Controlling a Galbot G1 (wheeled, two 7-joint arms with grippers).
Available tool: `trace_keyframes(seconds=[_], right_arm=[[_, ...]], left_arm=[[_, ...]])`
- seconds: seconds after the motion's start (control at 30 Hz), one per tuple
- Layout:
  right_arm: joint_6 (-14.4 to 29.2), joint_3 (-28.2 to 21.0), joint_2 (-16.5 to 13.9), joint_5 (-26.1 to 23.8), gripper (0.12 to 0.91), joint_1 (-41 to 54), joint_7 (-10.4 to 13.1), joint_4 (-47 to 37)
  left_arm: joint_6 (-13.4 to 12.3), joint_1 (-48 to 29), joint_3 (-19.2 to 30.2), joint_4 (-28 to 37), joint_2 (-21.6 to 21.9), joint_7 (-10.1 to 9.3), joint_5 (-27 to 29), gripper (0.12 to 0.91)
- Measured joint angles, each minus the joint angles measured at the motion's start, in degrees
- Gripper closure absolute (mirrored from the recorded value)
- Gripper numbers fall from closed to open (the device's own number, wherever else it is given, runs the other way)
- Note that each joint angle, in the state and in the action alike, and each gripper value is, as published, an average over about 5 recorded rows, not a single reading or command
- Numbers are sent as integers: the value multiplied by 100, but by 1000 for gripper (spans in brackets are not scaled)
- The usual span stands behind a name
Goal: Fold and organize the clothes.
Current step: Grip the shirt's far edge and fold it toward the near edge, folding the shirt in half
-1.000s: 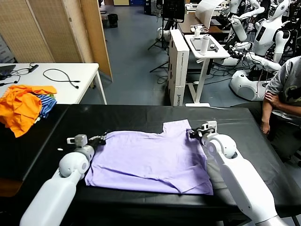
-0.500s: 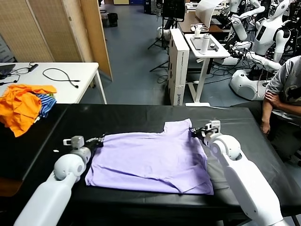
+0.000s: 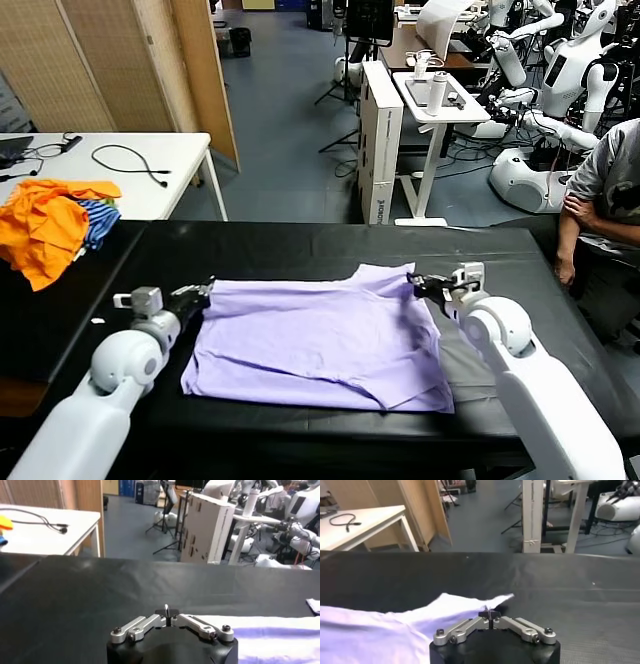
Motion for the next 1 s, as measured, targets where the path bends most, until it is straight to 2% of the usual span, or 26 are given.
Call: trace_keyframes(seconds=[0.2,0.43,0.7,1.0], right_arm=[[-2,227,-217,-3,886,-598,8,641],[-5,607,-424,6,886,-1388,-7,1205],[-5,1047,-580,14,886,-2215,-63,1652],[-4,1169,-655,9,886,-2760,-52,1904]], left_arm=[[-59,652,-357,-535,-111,48,113,876],[-52,1248,-624,-975,-278,11,163,876],[-98,1647,-838,-1131,-407,7,298,876],[-131,1971,-976,-1245,-535,-11,445,876]])
